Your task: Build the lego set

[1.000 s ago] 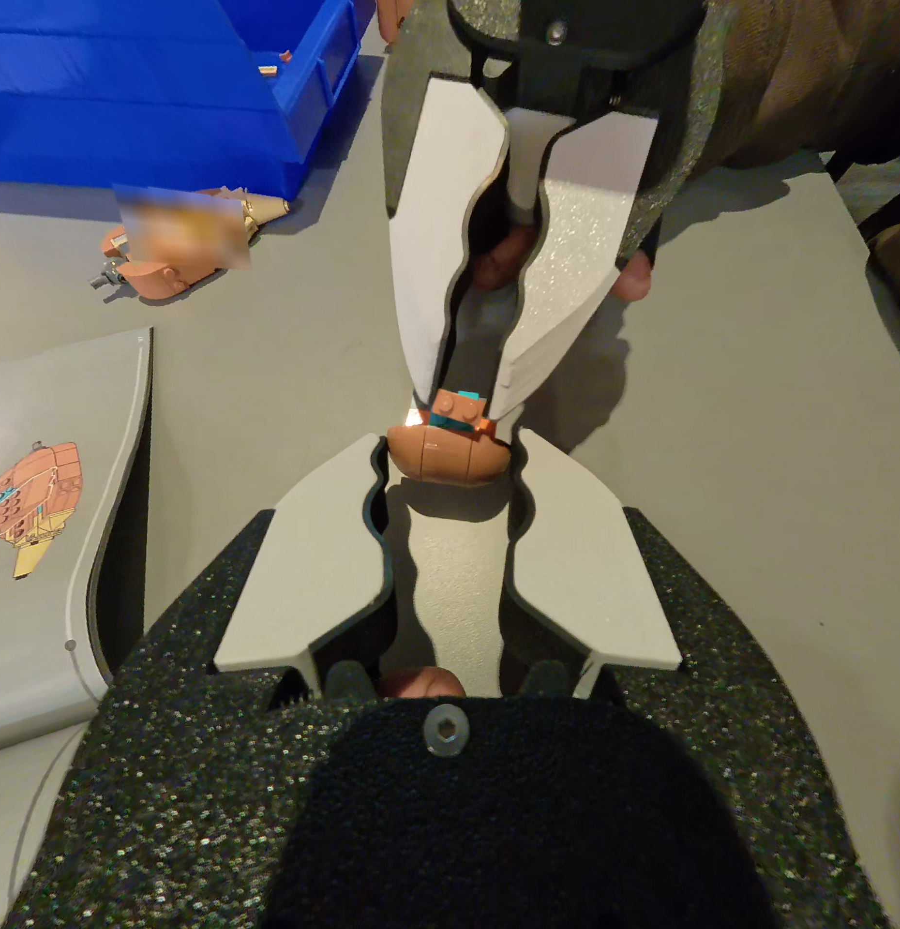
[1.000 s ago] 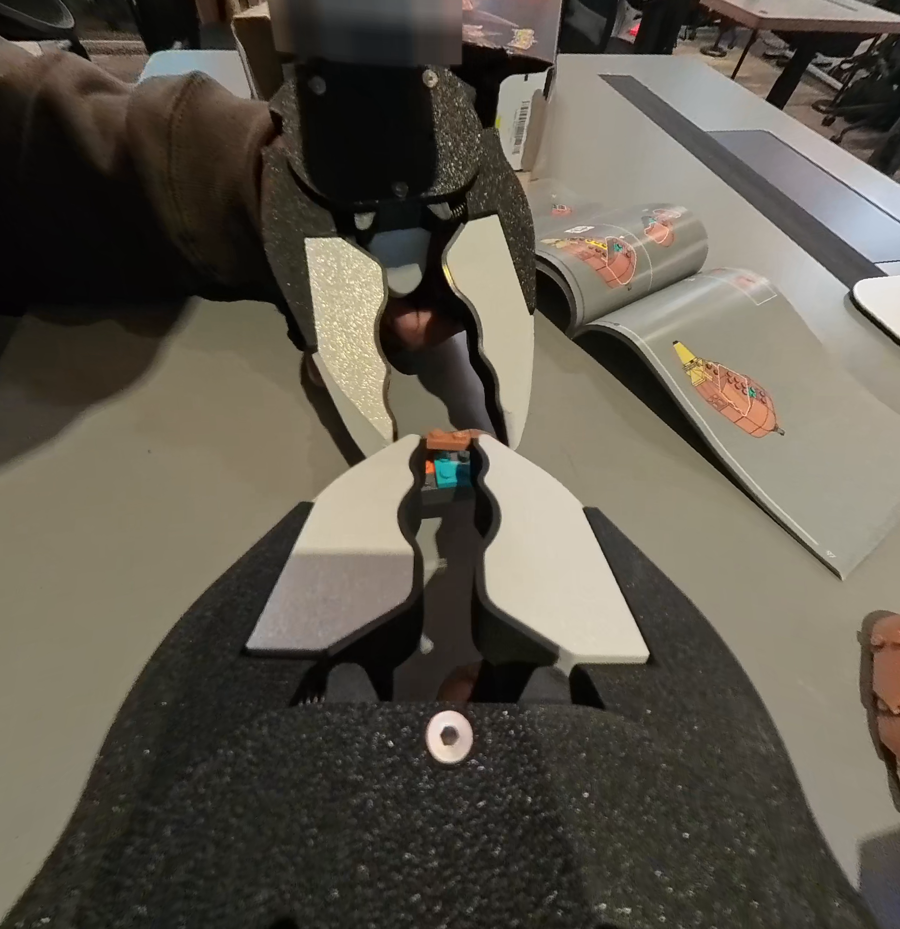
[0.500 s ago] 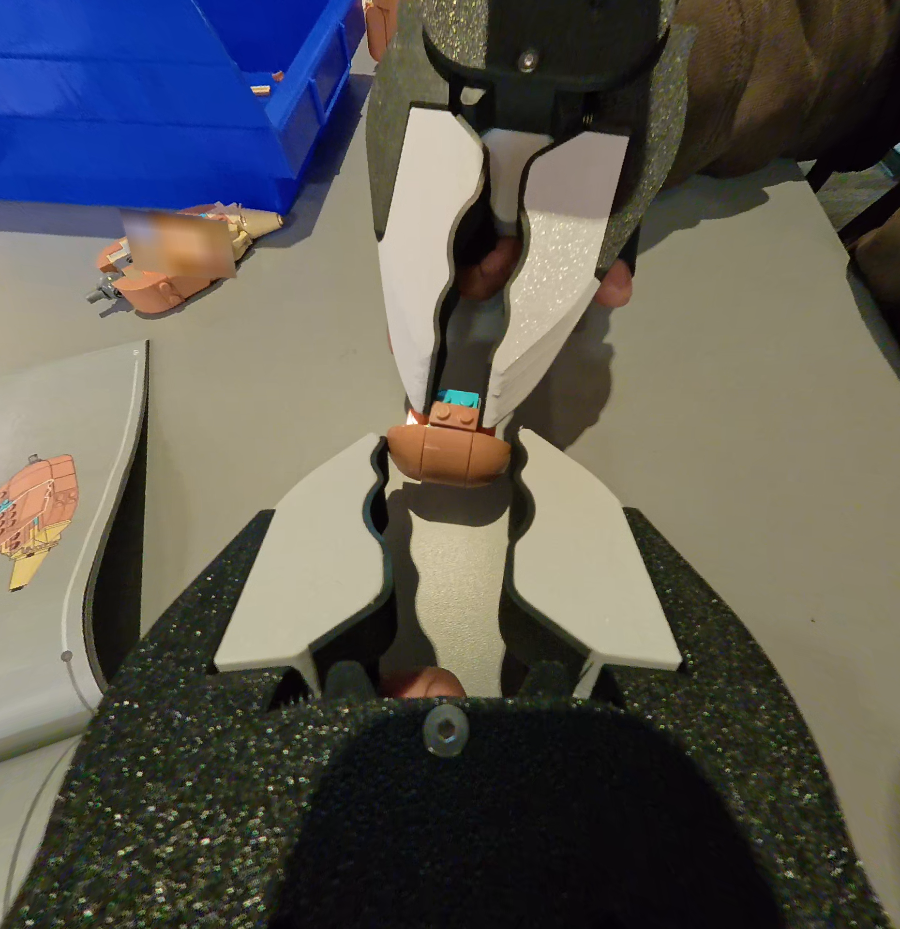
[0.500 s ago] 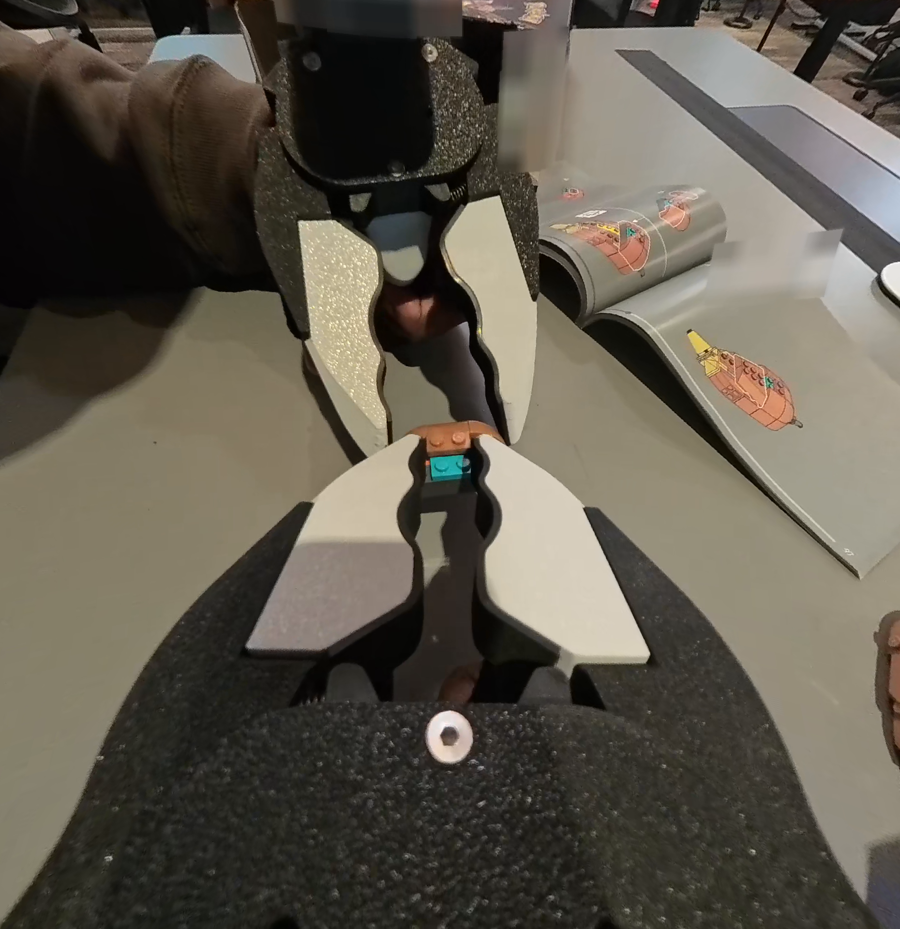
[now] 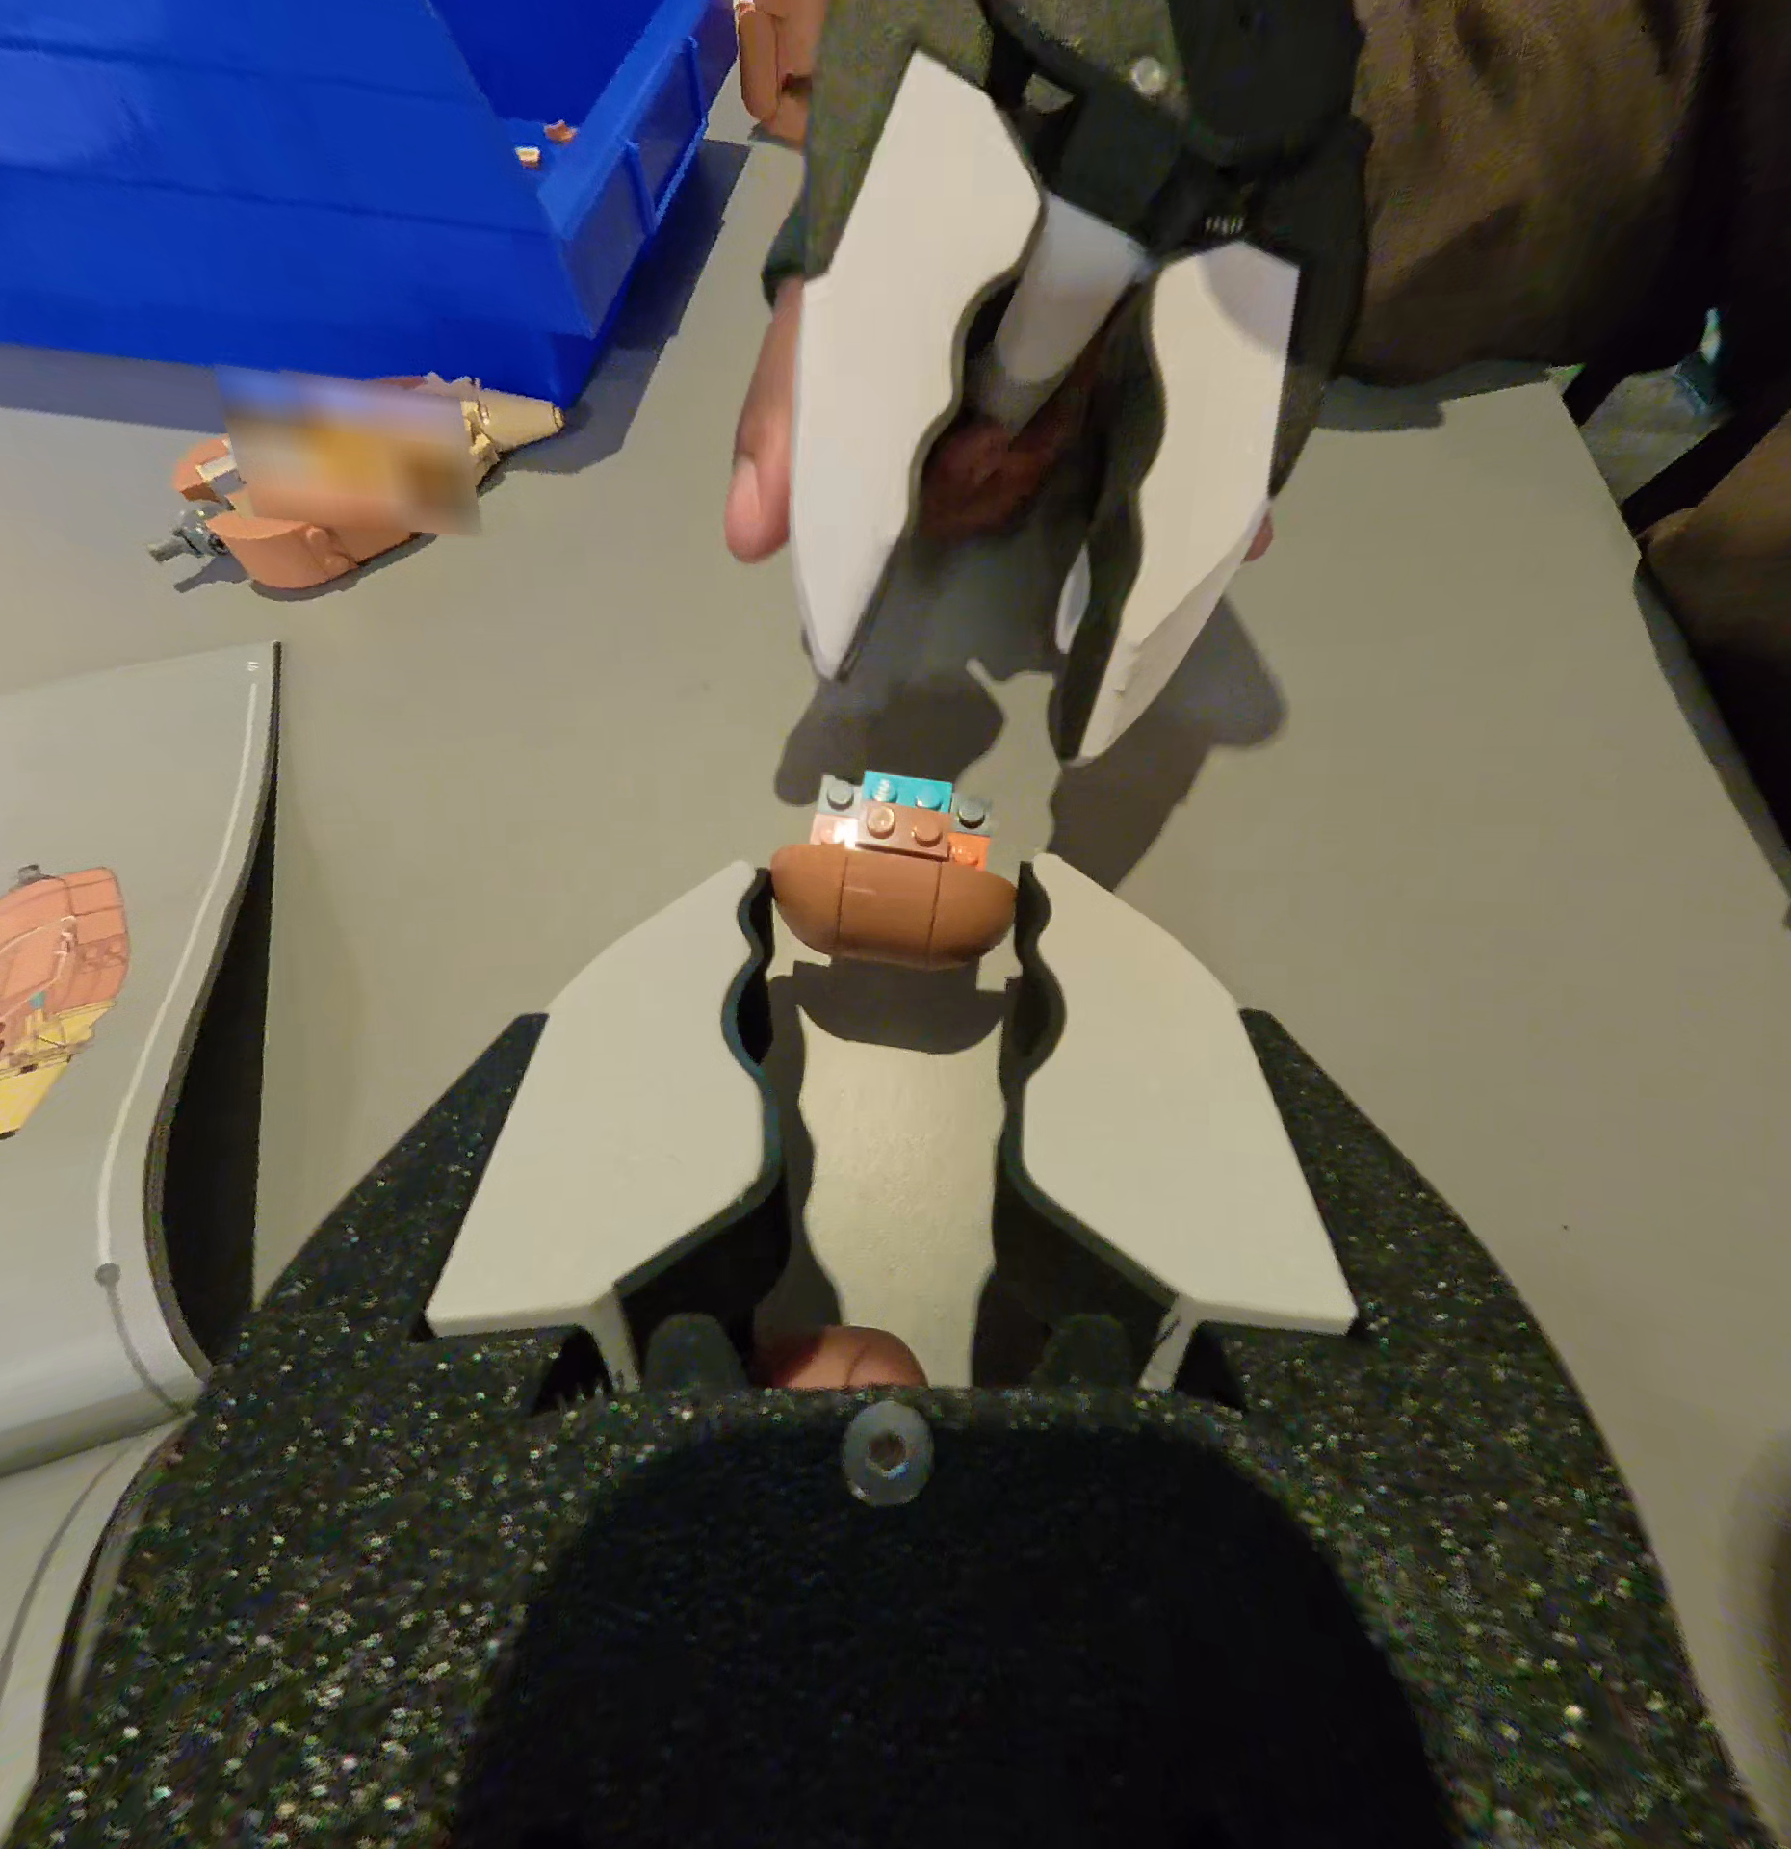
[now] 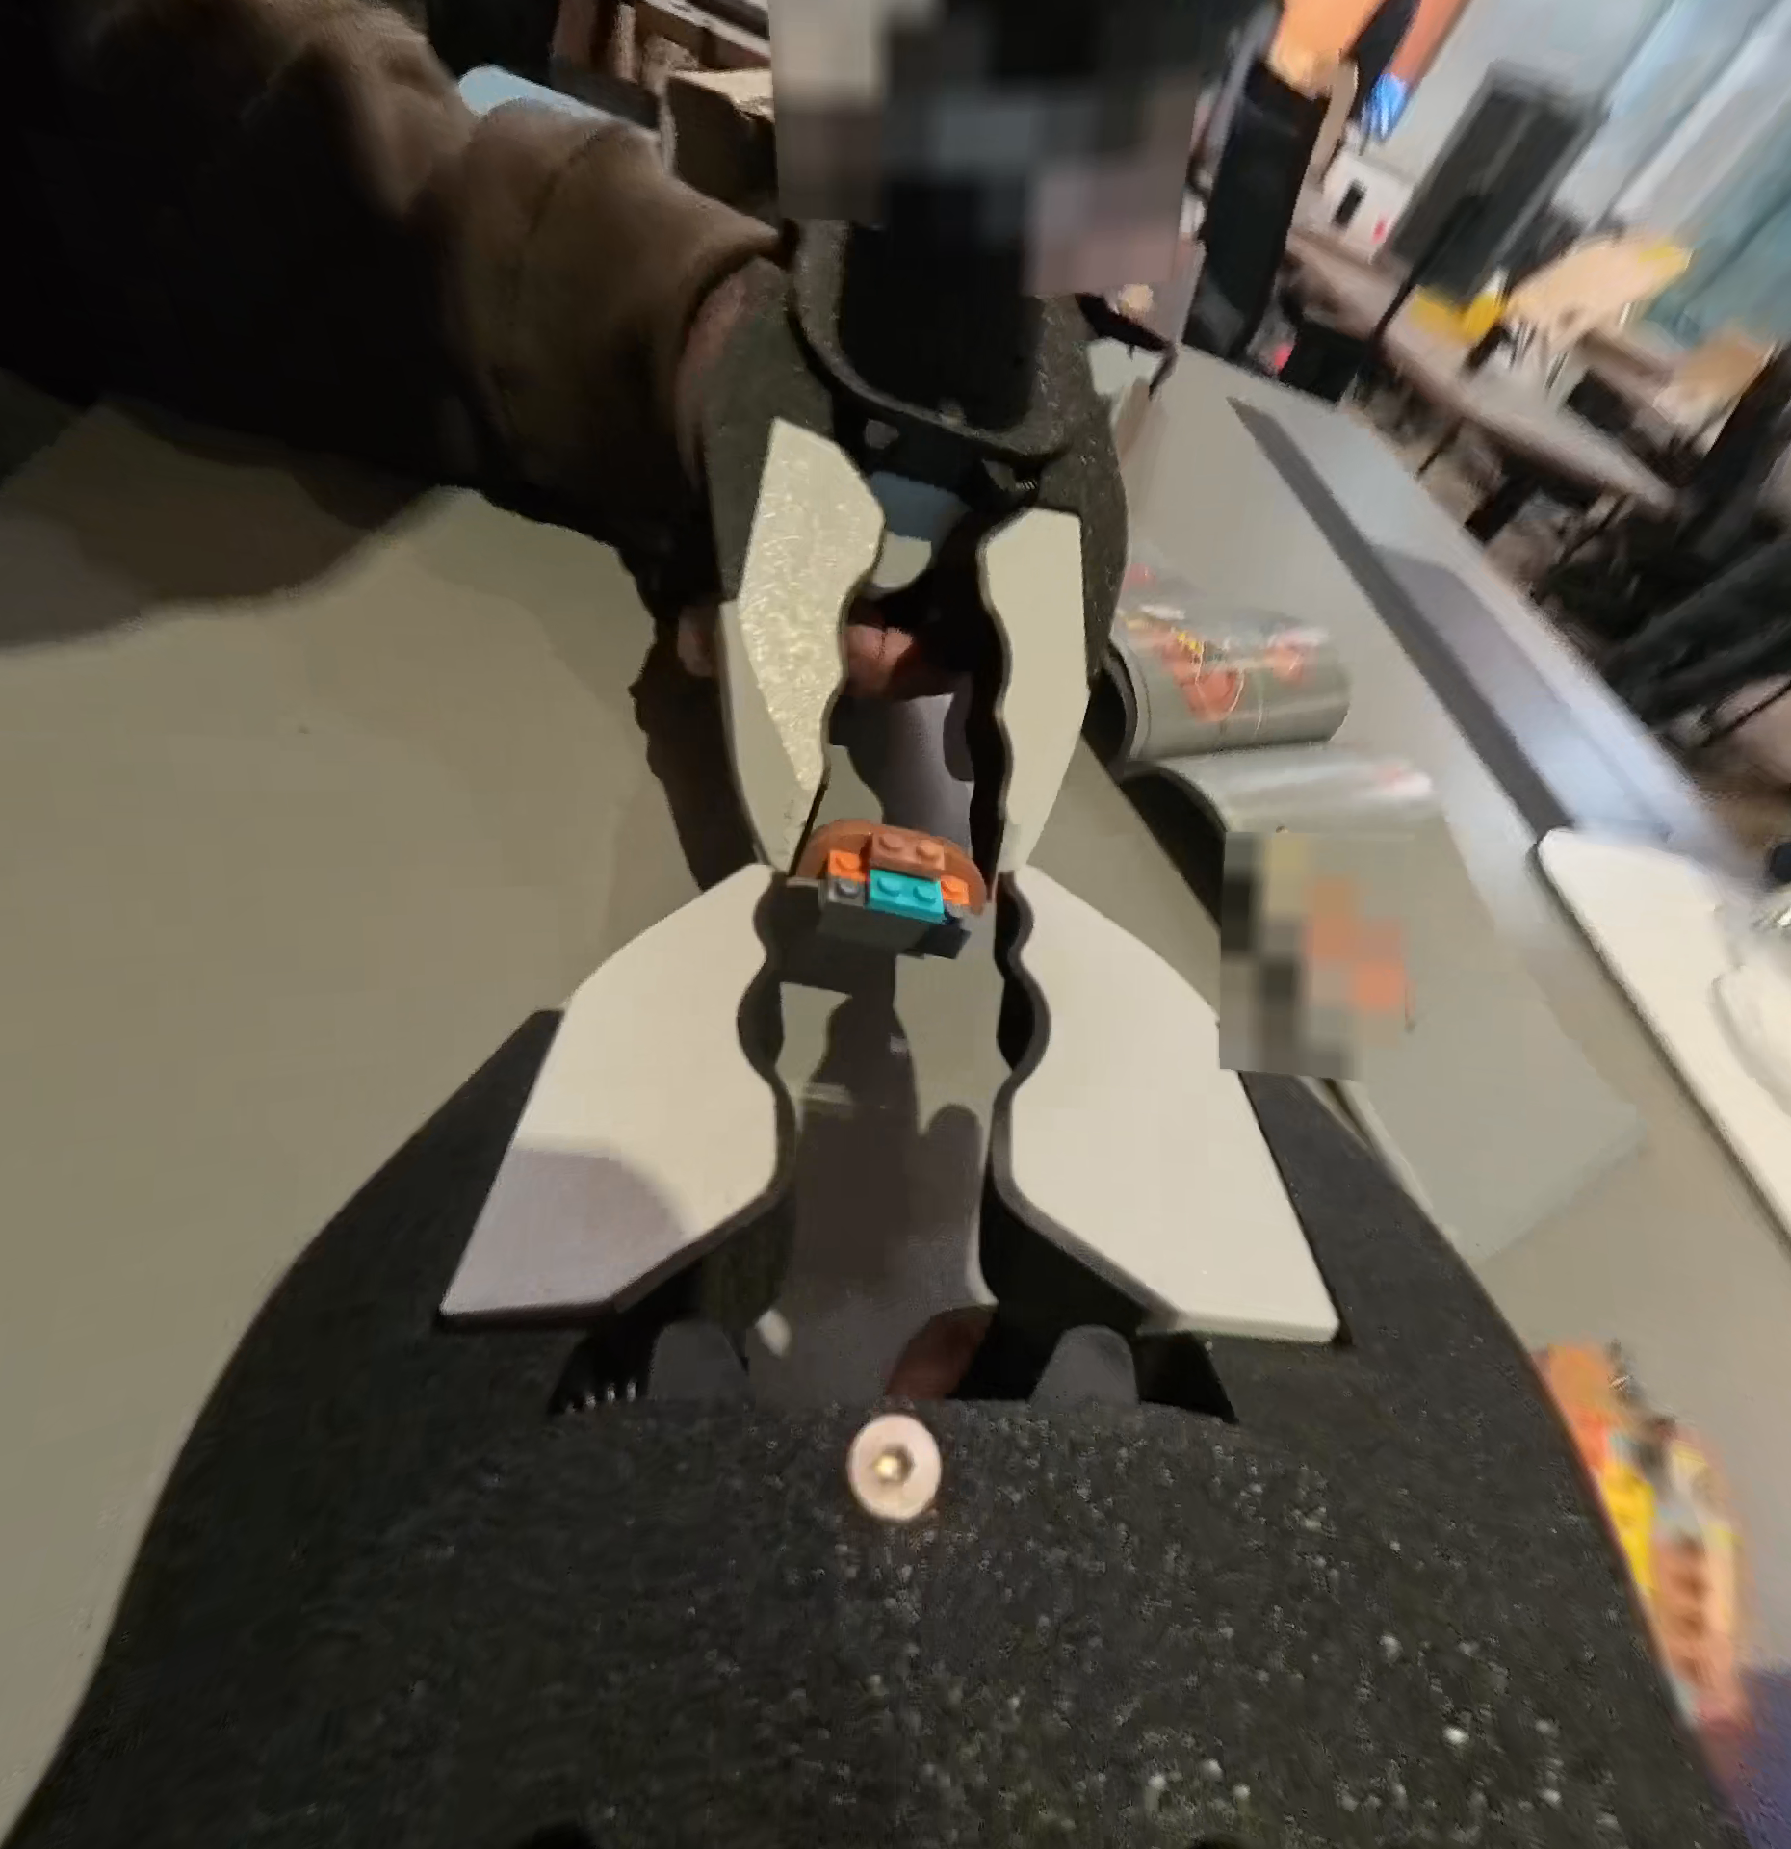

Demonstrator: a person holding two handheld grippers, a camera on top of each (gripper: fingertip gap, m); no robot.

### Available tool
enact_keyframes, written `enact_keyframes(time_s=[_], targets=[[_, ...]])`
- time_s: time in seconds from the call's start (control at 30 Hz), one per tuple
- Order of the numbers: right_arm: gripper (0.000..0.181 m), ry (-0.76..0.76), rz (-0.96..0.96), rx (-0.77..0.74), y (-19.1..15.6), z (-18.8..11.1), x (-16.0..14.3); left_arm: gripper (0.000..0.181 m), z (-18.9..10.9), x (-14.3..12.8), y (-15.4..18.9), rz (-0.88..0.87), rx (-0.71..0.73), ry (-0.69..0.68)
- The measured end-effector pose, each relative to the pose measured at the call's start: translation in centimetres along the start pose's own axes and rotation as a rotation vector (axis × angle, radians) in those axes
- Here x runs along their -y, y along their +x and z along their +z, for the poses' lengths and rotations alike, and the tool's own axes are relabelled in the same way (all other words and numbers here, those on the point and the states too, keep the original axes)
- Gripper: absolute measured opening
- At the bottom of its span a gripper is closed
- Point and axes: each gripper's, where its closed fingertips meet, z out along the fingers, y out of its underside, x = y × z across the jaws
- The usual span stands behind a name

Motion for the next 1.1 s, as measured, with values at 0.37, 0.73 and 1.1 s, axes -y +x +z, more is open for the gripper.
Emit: enact_keyframes(time_s=[0.37, 0.73, 1.1], targets=[[0.051, 0.015, -0.498, 0.024, -0.2, 1.7, 0.9, 0.047, -1.2, 0.1, 0.1, -0.075, -0.042, -0.002], [0.043, -0.02, -0.697, 0.019, -0.7, 3.1, 0.2, 0.047, -1.6, -0.3, 0.2, -0.11, -0.073, -0.016], [0.031, -0.05, -0.754, -0.006, -0.5, 3.4, -0.3, 0.047, -1.5, -0.2, 0.7, -0.093, -0.089, -0.019]])
